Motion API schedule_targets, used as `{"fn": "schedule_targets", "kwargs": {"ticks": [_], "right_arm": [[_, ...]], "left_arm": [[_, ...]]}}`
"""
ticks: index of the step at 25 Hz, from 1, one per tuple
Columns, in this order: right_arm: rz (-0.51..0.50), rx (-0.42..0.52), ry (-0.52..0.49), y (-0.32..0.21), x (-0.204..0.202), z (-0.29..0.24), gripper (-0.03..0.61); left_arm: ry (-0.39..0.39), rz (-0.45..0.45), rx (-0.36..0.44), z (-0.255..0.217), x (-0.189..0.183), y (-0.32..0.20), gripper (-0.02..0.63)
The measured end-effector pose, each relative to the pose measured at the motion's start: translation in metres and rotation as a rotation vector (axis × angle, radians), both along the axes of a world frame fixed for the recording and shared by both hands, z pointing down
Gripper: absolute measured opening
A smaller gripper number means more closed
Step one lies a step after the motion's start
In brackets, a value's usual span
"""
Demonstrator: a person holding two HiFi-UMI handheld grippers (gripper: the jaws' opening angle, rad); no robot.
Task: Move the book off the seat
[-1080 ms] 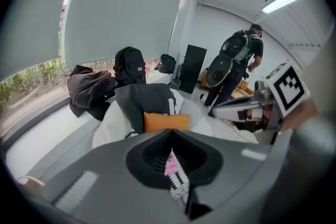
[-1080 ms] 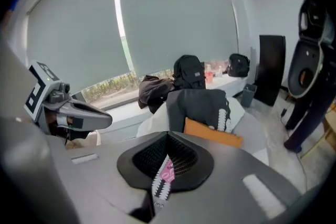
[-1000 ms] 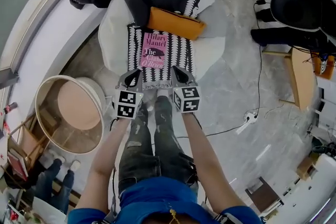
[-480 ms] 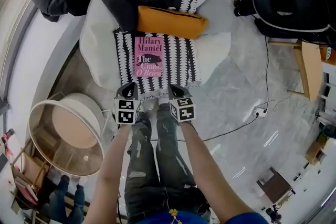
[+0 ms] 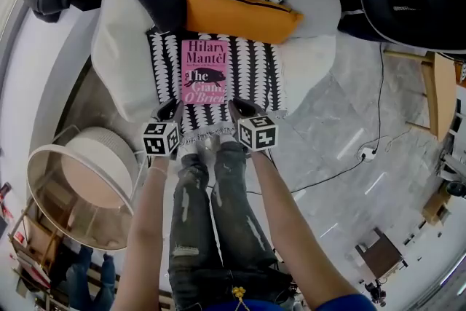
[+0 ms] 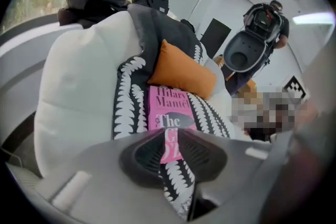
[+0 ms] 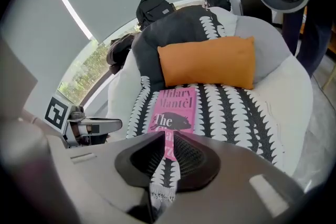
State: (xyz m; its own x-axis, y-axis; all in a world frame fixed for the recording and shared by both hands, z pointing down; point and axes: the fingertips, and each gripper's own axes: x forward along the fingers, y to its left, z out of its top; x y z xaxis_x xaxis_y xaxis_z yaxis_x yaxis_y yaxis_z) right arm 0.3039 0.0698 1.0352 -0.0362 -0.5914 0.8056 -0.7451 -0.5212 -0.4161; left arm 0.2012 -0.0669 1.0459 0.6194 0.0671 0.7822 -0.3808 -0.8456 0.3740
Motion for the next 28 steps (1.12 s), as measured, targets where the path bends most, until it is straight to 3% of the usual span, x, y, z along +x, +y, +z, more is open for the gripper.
{"fn": "schedule_targets", "kwargs": {"ticks": [4, 9, 15, 17, 20, 24, 28], "right_arm": [[0.035, 0.003, -0.021, 0.007, 0.005, 0.047, 0.087], [0.1, 0.047, -0.037, 0.003, 0.011, 0.097, 0.104], [0.129, 0.119, -0.08, -0.011, 0.012, 0.133, 0.132], [0.115, 0.12, -0.093, -0.015, 0.007, 0.138, 0.127], [0.151, 0.092, -0.108, -0.012, 0.009, 0.136, 0.035], [0.167, 0.061, -0.132, -0.006, 0.012, 0.112, 0.04], [0.149, 0.035, -0.138, -0.002, 0.016, 0.057, 0.051]], "left_arm": [[0.022, -0.008, -0.04, 0.041, 0.004, 0.0, 0.098], [0.011, -0.006, -0.09, 0.095, 0.008, 0.005, 0.163], [-0.01, -0.003, -0.079, 0.133, 0.012, 0.006, 0.183], [-0.006, -0.005, -0.107, 0.135, 0.014, 0.012, 0.146], [-0.031, -0.013, -0.139, 0.131, 0.016, 0.021, 0.138], [-0.05, -0.05, -0.147, 0.105, 0.015, 0.03, 0.135], [-0.039, -0.076, -0.148, 0.048, 0.018, 0.034, 0.135]]}}
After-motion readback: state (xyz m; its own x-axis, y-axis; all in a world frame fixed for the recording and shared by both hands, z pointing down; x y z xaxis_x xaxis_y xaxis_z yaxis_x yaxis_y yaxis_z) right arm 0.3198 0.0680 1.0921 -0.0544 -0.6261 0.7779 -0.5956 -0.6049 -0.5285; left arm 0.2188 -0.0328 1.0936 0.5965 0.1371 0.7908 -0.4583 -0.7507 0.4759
